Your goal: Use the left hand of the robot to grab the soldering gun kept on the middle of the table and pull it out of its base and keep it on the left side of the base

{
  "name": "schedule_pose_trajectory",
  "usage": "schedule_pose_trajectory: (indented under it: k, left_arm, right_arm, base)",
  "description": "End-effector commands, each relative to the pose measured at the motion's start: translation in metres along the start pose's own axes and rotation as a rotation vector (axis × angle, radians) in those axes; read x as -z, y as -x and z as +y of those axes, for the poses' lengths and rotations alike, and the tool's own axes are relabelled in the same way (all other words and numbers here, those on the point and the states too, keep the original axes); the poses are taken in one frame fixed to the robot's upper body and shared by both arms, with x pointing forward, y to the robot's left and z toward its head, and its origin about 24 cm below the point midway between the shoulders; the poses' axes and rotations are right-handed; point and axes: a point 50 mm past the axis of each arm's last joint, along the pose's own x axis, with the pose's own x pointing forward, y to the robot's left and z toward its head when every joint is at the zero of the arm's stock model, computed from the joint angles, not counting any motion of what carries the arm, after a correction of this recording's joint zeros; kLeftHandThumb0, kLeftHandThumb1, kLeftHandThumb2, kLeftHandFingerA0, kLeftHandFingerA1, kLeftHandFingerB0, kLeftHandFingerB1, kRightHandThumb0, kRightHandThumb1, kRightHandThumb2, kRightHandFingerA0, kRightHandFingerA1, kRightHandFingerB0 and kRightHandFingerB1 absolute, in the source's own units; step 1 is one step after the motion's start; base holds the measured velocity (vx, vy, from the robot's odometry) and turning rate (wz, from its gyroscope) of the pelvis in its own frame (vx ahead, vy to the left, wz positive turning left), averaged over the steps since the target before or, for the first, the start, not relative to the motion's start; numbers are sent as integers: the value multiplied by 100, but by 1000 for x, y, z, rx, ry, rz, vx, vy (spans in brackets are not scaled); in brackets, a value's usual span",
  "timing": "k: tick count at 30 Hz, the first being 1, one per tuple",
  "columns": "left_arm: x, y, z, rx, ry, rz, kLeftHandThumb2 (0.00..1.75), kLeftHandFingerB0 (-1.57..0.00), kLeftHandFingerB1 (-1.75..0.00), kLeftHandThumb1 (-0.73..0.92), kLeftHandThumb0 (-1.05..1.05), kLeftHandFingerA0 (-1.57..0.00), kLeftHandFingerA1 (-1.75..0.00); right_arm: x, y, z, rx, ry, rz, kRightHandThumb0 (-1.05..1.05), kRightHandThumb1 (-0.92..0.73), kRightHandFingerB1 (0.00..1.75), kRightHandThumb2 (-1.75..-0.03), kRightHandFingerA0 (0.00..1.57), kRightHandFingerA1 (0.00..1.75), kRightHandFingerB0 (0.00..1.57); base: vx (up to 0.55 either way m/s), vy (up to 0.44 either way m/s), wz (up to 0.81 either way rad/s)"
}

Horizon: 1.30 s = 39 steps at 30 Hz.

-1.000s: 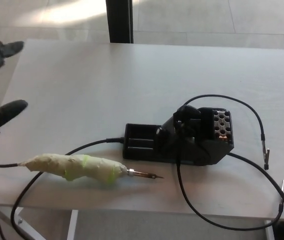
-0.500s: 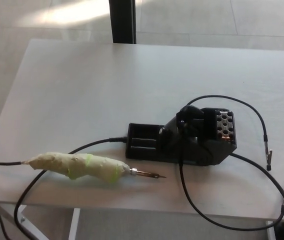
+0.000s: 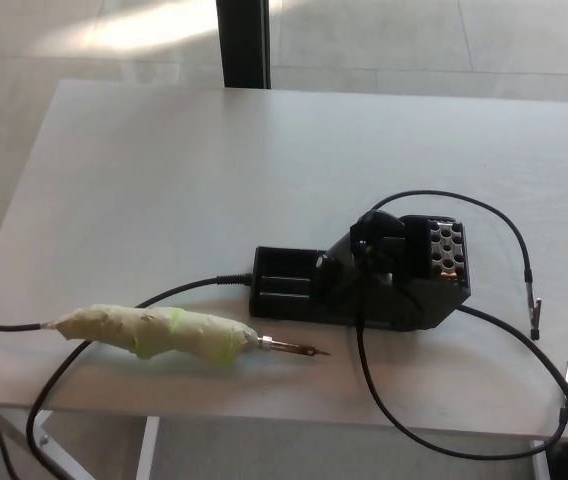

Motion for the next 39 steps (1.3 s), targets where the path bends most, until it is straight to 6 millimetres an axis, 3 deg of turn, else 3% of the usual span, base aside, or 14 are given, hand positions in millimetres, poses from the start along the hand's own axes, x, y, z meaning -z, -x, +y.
schedule_pose_trajectory:
  k: [1,4,5,6,19,20,23,25,26,28,29,36,37,39]
  left_arm:
    - [32,-3,-10,-19,214,90,62,-28,-47,73,-65,-20,-61]
    - [39,-2,-6,-48,245,105,62,-26,-49,72,-66,-26,-64]
    - [41,-3,-6,-89,315,131,93,-26,-56,57,-74,-30,-65]
    - [40,-1,-4,-92,324,112,94,-24,-57,57,-74,-27,-64]
    - [36,-1,-1,-78,245,108,64,-28,-49,70,-72,-34,-64]
    - [36,-1,-1,-64,253,97,63,-27,-50,72,-70,-32,-65]
    - [41,-1,-2,-67,337,107,93,-19,-55,55,-75,-32,-67]
    - [42,-1,-2,-74,337,110,63,-28,-52,68,-70,-29,-66]
    - [45,0,-2,-71,311,120,63,-28,-51,70,-69,-30,-65]
    - [46,2,-1,-83,282,128,97,-21,-54,54,-61,-41,-68]
    - [46,2,-1,-85,283,128,96,-21,-54,56,-64,-39,-67]
    - [47,2,0,-95,268,120,98,-27,-54,57,-65,-42,-67]
    - [48,1,-1,-105,287,111,96,-25,-55,53,-59,-43,-67]
    - [48,1,-1,-110,304,106,61,-36,-46,71,-64,-44,-59]
  right_arm:
    - [4,3,-5,-3,-30,-24,-101,-85,150,-92,139,114,0]
    - [4,3,-4,-7,-31,-25,-101,-86,155,-88,143,116,0]
    - [4,3,-5,-6,-26,-20,-99,-70,90,-130,140,123,14]
    - [6,3,-5,-6,-24,-18,-100,-86,143,-92,137,114,0]
    - [8,3,-3,-11,-32,-9,-100,-85,151,-87,132,116,0]
    - [8,3,-3,-11,-33,-10,-101,-70,95,-130,131,122,22]
    - [9,4,-5,-4,-10,-14,-95,-68,92,-129,136,125,20]
    - [9,4,-5,-4,-11,-13,-96,-68,93,-128,130,121,22]
    - [9,4,-6,-8,-8,-18,-101,-85,153,-91,135,116,0]
    - [8,4,-5,-9,4,-16,-99,-70,95,-131,138,126,22]
    - [8,4,-5,-8,1,-16,-97,-81,155,-97,135,120,1]
    - [9,4,-3,-3,6,-12,-95,-84,151,-87,128,128,0]
    - [10,4,-4,-10,-10,-10,-100,-65,99,-120,125,129,23]
    - [9,4,-4,-13,-17,-8,-98,-84,152,-87,112,137,0]
  base:
    - [0,0,0]
    - [0,0,0]
    - [0,0,0]
    - [0,0,0]
    - [0,0,0]
    - [0,0,0]
    - [0,0,0]
    - [0,0,0]
    - [0,0,0]
    - [0,0,0]
    - [0,0,0]
    - [0,0,0]
    - [0,0,0]
    - [0,0,0]
